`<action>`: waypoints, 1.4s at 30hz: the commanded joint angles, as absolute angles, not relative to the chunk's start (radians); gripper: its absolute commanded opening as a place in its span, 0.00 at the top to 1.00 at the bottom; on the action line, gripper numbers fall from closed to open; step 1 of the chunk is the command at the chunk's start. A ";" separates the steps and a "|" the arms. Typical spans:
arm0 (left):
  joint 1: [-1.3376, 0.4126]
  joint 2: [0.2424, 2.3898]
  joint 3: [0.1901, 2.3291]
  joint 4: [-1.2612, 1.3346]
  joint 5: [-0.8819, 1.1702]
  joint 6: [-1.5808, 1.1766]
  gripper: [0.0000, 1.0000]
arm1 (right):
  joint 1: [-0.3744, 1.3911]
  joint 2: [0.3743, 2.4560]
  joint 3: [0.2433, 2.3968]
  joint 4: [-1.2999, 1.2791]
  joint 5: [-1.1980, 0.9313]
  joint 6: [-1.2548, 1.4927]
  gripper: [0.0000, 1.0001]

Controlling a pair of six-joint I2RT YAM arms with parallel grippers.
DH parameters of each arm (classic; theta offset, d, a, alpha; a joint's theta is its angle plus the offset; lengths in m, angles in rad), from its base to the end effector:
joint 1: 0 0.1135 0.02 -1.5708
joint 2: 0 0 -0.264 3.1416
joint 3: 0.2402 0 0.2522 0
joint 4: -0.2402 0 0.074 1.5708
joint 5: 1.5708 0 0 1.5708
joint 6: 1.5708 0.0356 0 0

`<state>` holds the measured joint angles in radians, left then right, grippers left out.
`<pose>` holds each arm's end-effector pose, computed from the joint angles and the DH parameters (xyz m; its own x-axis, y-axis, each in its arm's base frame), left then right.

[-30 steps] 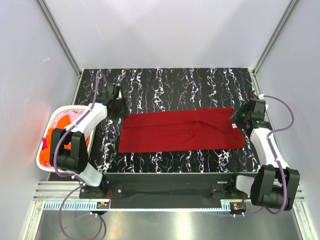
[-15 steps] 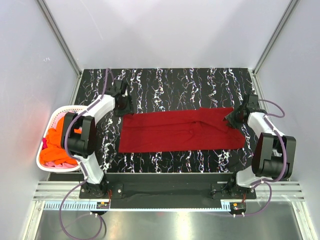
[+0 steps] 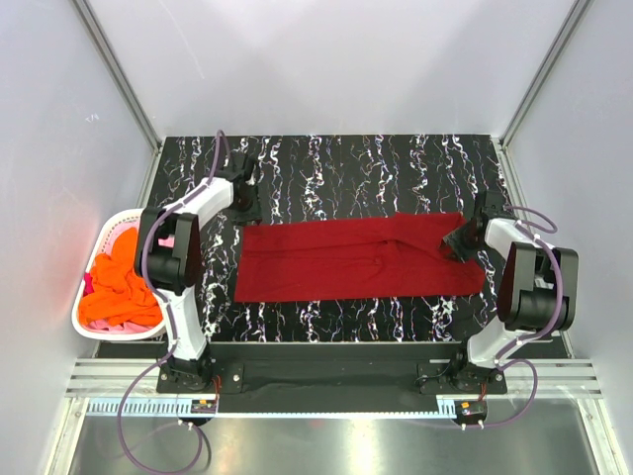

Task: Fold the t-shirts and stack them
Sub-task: Fold the tshirt

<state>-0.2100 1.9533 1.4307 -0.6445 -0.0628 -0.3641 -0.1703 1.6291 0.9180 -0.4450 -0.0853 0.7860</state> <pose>0.3954 -0.0820 0.1874 -0.9060 -0.1703 -0.3876 -0.1484 0.9852 -0.0860 0.3004 -0.0486 0.1624 -0.5419 0.8085 -0.2296 0.7336 0.5883 0.3402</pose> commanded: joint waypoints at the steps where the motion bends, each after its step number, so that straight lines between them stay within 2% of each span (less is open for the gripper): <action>1: -0.195 1.985 1.491 -0.646 -0.091 -0.344 0.60 | -0.172 1.660 0.950 -0.402 -0.028 0.788 0.63; 5: -0.193 2.013 1.512 -0.649 -0.072 -0.328 0.66 | -0.170 1.663 0.959 -0.400 0.028 0.769 0.66; 7: -0.193 2.011 1.517 -0.663 -0.078 -0.324 0.63 | -0.172 1.660 0.965 -0.402 0.037 0.762 0.66; 8: -0.193 1.993 1.511 -0.664 -0.092 -0.322 0.56 | -0.172 1.658 0.965 -0.402 0.037 0.759 0.66; 11: -0.193 1.939 1.506 -0.667 -0.152 -0.316 0.52 | -0.172 1.655 0.979 -0.400 0.041 0.744 0.66; 17: -0.193 1.868 1.471 -0.673 -0.141 -0.293 0.50 | -0.170 1.649 0.988 -0.406 0.011 0.749 0.65; 24: -0.193 1.920 1.451 -0.678 -0.094 -0.299 0.55 | -0.170 1.609 0.976 -0.422 0.003 0.761 0.64; 28: -0.193 1.944 1.447 -0.678 -0.081 -0.304 0.62 | -0.172 1.602 0.970 -0.429 0.003 0.756 0.64; 39: -0.195 1.982 1.453 -0.672 -0.077 -0.310 0.59 | -0.170 1.629 0.963 -0.426 0.002 0.750 0.62; 41: -0.195 2.000 1.469 -0.670 -0.080 -0.311 0.65 | -0.170 1.635 0.962 -0.426 0.017 0.753 0.62; 42: -0.195 2.008 1.479 -0.672 -0.081 -0.310 0.75 | -0.170 1.640 0.963 -0.426 0.026 0.752 0.63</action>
